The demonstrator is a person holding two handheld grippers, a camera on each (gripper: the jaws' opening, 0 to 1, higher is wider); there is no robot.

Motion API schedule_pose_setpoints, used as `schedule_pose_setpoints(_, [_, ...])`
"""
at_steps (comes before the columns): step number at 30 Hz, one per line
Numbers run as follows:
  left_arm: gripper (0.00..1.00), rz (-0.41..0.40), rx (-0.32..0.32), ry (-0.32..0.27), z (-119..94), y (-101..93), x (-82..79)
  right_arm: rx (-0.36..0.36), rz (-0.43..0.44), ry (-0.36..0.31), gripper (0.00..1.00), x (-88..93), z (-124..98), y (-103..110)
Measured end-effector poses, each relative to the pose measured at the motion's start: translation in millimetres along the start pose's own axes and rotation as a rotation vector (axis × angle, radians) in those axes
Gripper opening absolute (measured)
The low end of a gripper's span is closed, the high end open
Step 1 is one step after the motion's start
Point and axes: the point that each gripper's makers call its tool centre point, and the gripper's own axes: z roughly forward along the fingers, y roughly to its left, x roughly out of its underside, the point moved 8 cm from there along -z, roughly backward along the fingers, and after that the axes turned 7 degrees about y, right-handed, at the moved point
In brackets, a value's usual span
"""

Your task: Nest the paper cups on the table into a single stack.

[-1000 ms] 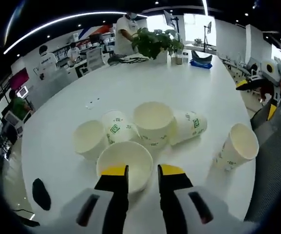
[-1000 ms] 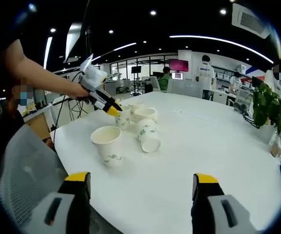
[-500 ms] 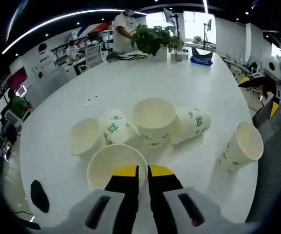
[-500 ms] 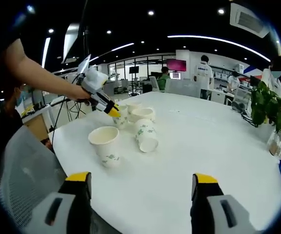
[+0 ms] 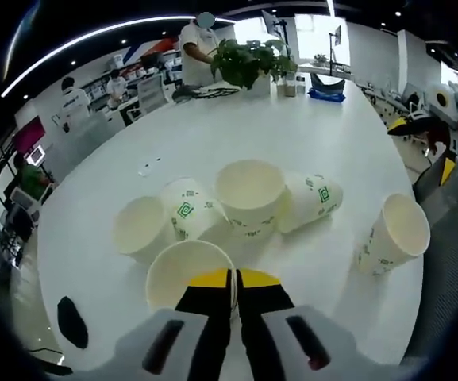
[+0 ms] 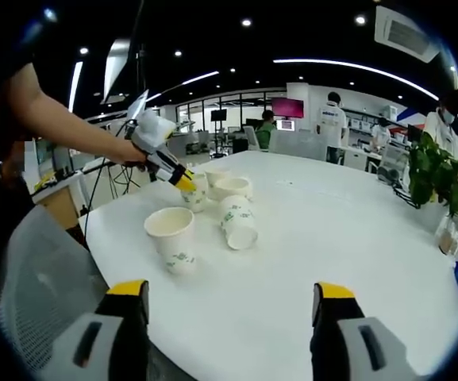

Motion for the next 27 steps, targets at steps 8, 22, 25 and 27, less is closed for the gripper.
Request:
schedule_pose_setpoints(8, [0.00, 0.020, -0.001, -0.004, -5, -7.7, -2.7, -0.005, 0.001, -0.004, 0.87, -0.1, 0, 1])
schedule_pose_setpoints(22, [0.00, 0.069, -0.008, -0.033, -30, -33.9, -16.4, -0.020, -0.006, -0.001, 0.91, 0.7, 1, 2])
schedule_pose_setpoints(25, [0.00, 0.060, -0.012, -0.049, -36, -36.9, -17.2, -0.024, -0.010, 0.001, 0.92, 0.4, 1, 3])
schedule_pose_setpoints(27, [0.00, 0.056, -0.015, -0.058, -42, -41.2, -19.2, -0.025, -0.012, -0.001, 0.93, 0.5, 1, 3])
